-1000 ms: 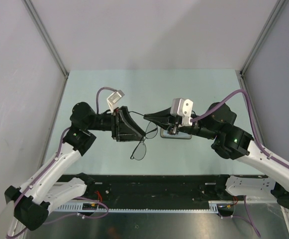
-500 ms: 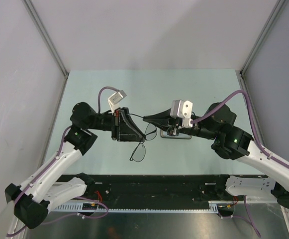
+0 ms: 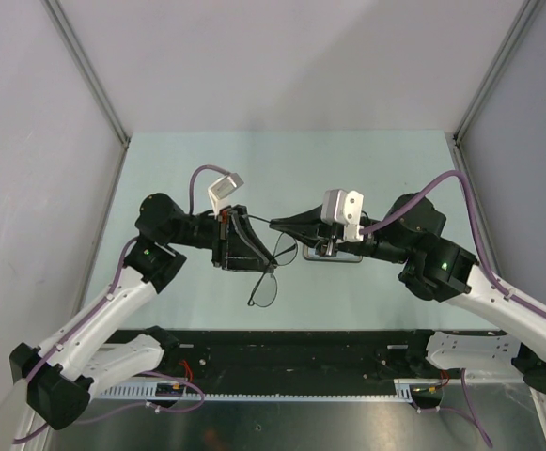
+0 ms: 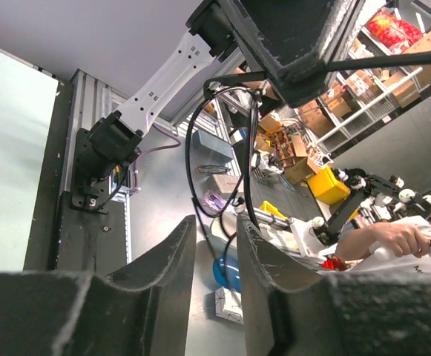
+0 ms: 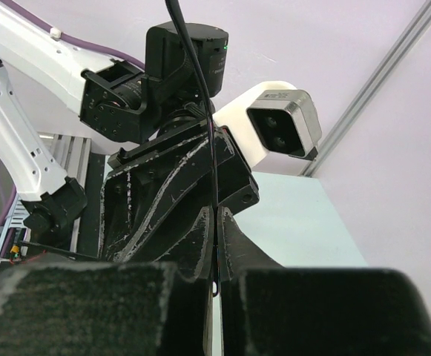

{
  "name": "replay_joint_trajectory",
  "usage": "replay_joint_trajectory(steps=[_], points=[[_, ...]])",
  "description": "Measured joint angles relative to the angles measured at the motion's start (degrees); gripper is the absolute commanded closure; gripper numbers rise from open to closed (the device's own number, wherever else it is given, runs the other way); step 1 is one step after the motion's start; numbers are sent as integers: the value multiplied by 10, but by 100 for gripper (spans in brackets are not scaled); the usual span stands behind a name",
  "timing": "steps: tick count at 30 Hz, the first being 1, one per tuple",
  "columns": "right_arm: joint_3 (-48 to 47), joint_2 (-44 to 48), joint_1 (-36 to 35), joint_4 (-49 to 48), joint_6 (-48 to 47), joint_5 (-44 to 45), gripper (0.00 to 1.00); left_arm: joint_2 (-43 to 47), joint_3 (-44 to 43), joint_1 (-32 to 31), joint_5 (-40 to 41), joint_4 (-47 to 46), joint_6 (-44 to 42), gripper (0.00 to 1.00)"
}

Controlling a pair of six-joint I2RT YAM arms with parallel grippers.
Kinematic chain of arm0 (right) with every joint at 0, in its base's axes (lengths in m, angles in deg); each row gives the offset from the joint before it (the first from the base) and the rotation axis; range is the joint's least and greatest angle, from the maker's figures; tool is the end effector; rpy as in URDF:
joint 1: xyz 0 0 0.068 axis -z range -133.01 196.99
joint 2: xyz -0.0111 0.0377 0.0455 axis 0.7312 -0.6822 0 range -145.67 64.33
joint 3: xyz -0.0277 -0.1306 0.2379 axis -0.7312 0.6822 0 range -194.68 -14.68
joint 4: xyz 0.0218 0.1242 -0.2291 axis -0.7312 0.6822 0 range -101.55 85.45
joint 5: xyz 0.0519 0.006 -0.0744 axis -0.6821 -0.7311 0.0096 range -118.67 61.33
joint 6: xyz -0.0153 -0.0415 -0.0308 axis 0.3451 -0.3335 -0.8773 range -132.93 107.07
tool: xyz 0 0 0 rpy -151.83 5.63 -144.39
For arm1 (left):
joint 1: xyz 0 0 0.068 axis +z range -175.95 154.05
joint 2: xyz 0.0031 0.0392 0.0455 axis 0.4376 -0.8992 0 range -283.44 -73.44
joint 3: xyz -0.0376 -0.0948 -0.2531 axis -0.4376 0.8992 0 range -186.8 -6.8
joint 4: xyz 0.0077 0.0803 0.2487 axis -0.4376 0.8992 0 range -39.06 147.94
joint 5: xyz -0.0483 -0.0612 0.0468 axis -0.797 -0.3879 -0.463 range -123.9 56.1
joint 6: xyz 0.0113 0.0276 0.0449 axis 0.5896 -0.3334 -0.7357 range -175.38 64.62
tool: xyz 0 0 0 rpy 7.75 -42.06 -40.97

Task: Organize the sunglasses
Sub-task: Pass from the right arm to the left

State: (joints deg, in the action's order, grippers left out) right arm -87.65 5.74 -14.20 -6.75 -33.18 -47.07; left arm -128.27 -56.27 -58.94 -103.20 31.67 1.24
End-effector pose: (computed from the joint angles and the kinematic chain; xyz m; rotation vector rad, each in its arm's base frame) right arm 0.0920 0.1903 0.4758 -1.1453 0.9089 0.8120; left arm 0.1509 -0.1375 0.3871 0.9286 1.6323 -1.9577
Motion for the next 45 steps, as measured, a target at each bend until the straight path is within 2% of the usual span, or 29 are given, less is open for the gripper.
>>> replay_joint_trajectory(steps=[2,7,12,19,23,30,39,45], points=[[0,0,0,0,0,0,100,0,0,-1,-1,0,0,61],[0,0,-1,0,-2,0,100,0,0,-2,-1,-2,0,70],[0,0,-3,0,-4,0,100,0,0,-3,-1,-4,0,67],[0,-5,-6,-4,-5,0,100,-3,0,-6,-2,-7,6,70],[0,-9,-9,-6,-9,0,100,-3,0,-10,-1,-10,10,78],[0,-10,-16,-17,-11,0,100,-10,0,-10,1,-11,25,100],[0,-10,-18,-17,-12,18,100,-14,0,-10,4,-12,29,100],[0,-9,-19,-16,-6,32,71,-18,0,-10,17,-13,29,100]])
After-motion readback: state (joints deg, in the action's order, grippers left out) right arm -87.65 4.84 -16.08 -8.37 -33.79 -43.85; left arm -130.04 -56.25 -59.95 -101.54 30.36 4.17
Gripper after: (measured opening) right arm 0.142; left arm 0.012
